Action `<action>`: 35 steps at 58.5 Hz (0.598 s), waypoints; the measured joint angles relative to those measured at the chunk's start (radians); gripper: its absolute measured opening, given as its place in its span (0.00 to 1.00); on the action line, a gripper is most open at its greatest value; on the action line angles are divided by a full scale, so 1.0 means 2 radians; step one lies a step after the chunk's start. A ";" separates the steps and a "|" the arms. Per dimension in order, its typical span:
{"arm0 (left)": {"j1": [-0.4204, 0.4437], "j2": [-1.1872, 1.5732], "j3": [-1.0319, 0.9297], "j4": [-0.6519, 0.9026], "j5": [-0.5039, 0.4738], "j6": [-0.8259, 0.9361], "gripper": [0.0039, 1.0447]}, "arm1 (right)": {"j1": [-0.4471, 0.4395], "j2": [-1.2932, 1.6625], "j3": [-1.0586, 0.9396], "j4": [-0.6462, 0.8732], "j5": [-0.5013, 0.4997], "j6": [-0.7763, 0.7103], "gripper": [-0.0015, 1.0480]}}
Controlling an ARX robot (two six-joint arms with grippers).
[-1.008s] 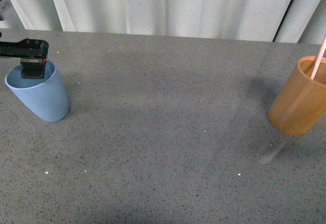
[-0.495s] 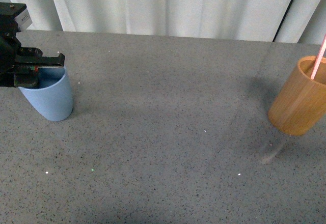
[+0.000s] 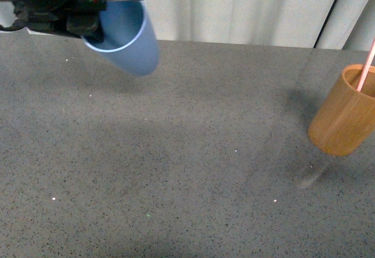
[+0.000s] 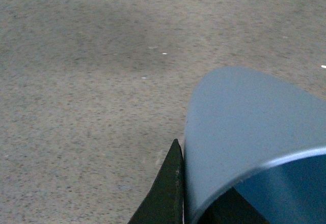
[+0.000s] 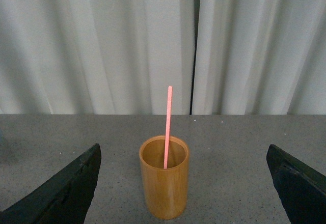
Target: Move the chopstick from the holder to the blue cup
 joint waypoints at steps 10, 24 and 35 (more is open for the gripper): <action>-0.060 -0.004 -0.005 0.000 -0.003 -0.010 0.03 | 0.000 0.000 0.000 0.000 0.000 0.000 0.90; -0.145 0.020 -0.042 0.023 -0.033 -0.022 0.03 | 0.000 0.000 0.000 0.000 0.000 0.000 0.90; -0.170 0.051 -0.051 0.047 -0.056 -0.038 0.03 | 0.000 0.000 0.000 0.000 0.000 0.000 0.90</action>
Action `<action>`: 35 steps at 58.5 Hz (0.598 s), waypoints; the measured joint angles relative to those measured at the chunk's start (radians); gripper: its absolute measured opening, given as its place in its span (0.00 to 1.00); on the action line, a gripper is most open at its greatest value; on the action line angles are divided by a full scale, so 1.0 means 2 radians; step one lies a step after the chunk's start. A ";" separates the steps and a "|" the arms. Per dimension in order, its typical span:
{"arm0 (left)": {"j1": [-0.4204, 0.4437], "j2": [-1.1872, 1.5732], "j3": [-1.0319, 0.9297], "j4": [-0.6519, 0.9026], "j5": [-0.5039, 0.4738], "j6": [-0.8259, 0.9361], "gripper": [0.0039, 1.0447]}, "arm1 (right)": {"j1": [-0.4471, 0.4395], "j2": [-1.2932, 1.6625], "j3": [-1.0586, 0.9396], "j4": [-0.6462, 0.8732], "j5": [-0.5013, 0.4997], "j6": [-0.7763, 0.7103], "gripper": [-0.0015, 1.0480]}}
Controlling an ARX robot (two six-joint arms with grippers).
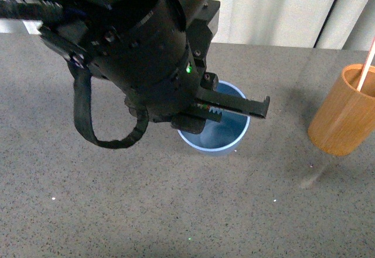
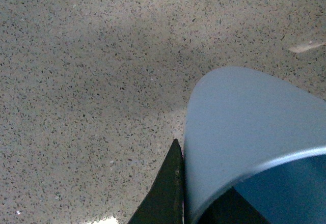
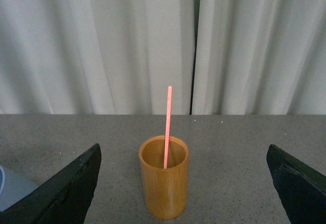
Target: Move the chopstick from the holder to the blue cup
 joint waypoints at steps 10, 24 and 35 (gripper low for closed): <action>-0.004 0.018 0.002 0.012 -0.026 -0.002 0.03 | 0.000 0.000 0.000 0.000 0.000 0.000 0.90; -0.005 0.036 0.006 0.011 -0.032 -0.005 0.03 | 0.000 0.000 0.000 0.000 0.000 0.000 0.90; -0.010 0.050 0.010 0.011 -0.037 -0.017 0.03 | 0.000 0.000 0.000 0.000 0.000 0.000 0.90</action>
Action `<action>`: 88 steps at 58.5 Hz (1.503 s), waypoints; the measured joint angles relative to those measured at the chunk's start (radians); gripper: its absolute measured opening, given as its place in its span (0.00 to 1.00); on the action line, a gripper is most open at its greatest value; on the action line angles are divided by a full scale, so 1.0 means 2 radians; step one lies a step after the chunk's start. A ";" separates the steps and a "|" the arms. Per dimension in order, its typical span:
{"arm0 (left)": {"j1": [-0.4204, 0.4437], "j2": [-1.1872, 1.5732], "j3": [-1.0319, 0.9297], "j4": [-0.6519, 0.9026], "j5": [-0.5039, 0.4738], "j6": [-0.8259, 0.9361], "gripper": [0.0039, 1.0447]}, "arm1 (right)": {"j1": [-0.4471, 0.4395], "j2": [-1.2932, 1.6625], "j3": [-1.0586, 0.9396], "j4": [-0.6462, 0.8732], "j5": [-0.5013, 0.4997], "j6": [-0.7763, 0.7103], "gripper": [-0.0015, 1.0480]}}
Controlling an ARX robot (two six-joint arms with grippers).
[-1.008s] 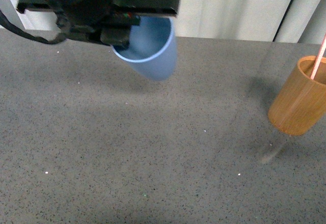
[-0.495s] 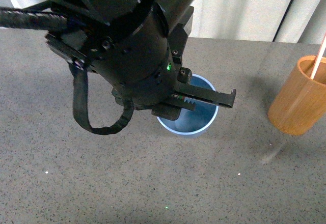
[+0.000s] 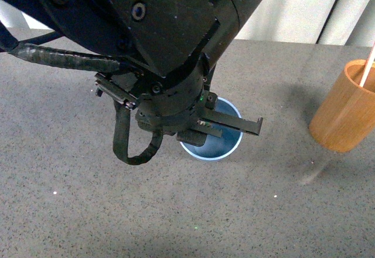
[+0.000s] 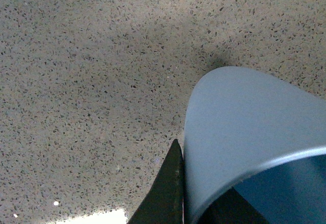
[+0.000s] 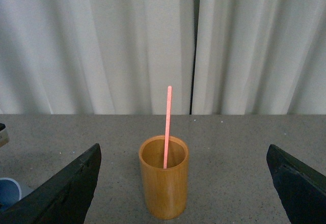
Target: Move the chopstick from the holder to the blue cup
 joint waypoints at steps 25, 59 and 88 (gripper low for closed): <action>-0.013 0.018 0.013 0.000 -0.003 -0.021 0.03 | 0.000 0.000 0.000 0.000 0.000 0.000 0.90; 0.001 0.002 0.027 -0.008 0.031 -0.035 0.84 | 0.000 0.000 0.000 0.000 0.000 0.000 0.90; 0.002 0.002 0.032 -0.010 0.034 -0.047 0.94 | 0.000 0.000 0.000 0.000 0.000 0.000 0.90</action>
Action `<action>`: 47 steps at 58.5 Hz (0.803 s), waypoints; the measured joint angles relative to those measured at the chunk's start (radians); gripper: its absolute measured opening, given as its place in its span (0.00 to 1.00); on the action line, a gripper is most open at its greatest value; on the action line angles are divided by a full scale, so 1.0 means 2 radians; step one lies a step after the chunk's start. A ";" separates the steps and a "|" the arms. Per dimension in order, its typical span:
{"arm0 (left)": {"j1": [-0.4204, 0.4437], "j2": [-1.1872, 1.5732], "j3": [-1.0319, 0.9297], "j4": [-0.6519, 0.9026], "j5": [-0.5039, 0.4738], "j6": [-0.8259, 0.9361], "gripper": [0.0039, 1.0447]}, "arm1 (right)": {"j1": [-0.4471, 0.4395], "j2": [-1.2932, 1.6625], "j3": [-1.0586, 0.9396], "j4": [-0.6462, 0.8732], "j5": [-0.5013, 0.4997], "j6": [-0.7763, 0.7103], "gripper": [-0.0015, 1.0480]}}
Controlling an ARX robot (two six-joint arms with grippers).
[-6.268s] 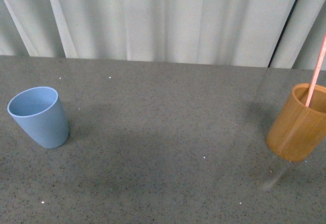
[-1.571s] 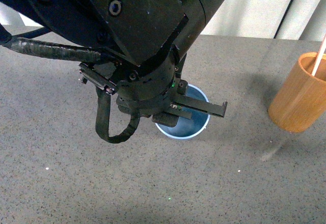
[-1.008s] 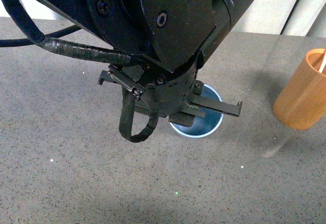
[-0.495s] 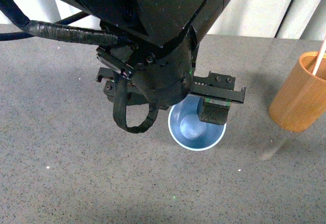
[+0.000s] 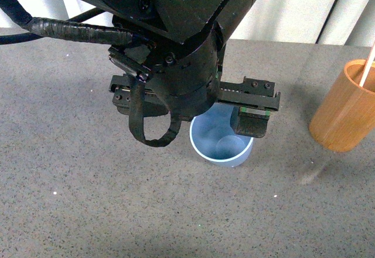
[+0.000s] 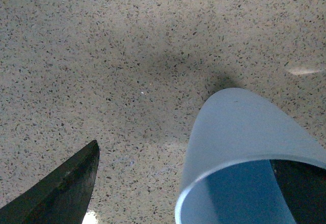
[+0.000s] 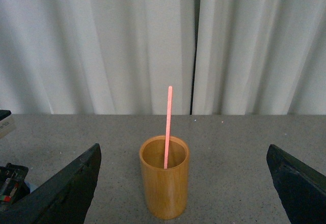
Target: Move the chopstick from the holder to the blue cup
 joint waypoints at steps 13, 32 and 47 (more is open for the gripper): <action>-0.011 0.000 0.005 -0.004 0.006 -0.012 0.94 | 0.000 0.000 0.000 0.000 0.000 0.000 0.90; -0.019 -0.010 0.006 -0.006 0.010 -0.017 0.94 | 0.000 0.000 0.000 0.000 0.000 0.000 0.90; -0.012 -0.022 0.006 -0.010 0.009 -0.017 0.94 | 0.000 0.000 0.000 0.000 0.000 0.000 0.90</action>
